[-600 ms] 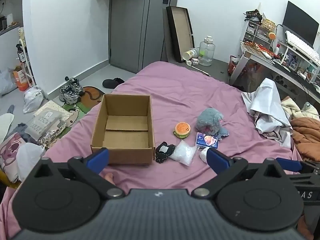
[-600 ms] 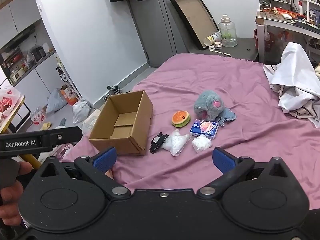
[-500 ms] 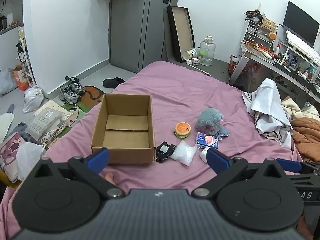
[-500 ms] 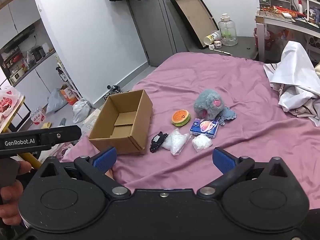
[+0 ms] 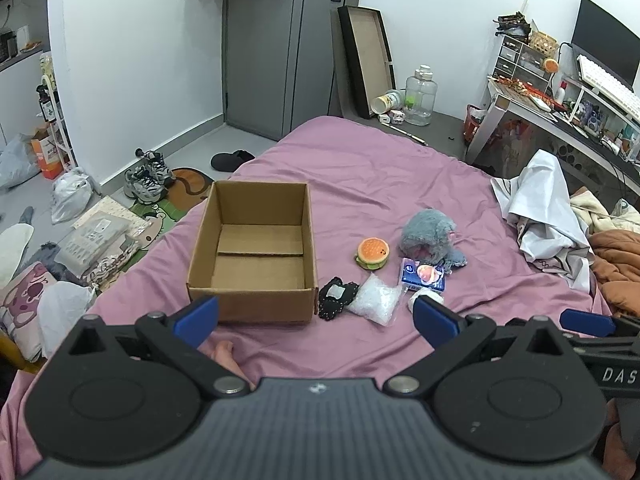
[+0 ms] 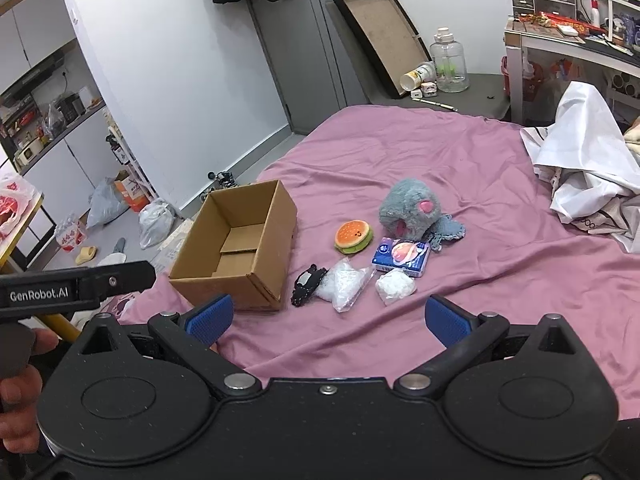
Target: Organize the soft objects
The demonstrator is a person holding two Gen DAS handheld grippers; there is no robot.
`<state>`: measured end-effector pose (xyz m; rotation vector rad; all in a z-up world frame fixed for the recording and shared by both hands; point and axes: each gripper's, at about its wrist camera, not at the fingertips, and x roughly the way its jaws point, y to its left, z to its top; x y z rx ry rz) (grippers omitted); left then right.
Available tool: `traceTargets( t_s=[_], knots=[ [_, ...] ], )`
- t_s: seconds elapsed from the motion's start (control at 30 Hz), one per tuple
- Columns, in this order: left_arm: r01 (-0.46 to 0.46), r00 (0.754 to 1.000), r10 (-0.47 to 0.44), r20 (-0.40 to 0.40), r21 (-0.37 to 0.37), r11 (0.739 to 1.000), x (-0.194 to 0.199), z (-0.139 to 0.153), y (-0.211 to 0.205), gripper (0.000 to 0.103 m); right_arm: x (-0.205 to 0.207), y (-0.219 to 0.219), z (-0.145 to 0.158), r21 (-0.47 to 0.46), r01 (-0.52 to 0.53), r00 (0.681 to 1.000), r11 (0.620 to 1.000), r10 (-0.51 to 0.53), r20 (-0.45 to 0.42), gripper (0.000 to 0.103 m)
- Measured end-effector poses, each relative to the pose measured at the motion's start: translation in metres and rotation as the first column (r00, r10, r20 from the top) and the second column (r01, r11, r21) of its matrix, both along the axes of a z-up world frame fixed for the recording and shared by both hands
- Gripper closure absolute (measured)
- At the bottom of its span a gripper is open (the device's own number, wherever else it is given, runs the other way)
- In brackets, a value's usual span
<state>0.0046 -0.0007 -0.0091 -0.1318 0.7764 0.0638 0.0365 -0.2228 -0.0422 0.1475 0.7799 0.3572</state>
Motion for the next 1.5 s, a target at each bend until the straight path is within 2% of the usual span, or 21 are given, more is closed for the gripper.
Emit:
traceTargets(
  t_s=[1.5],
  knots=[
    [0.004,1.0,-0.004,-0.009,0.001,1.0,-0.0024,-0.006,-0.0005,0.0,0.0022,0.0001,-0.0017,-0.029,0.013,1.0,1.0,-0.013,0.01,0.0]
  ],
)
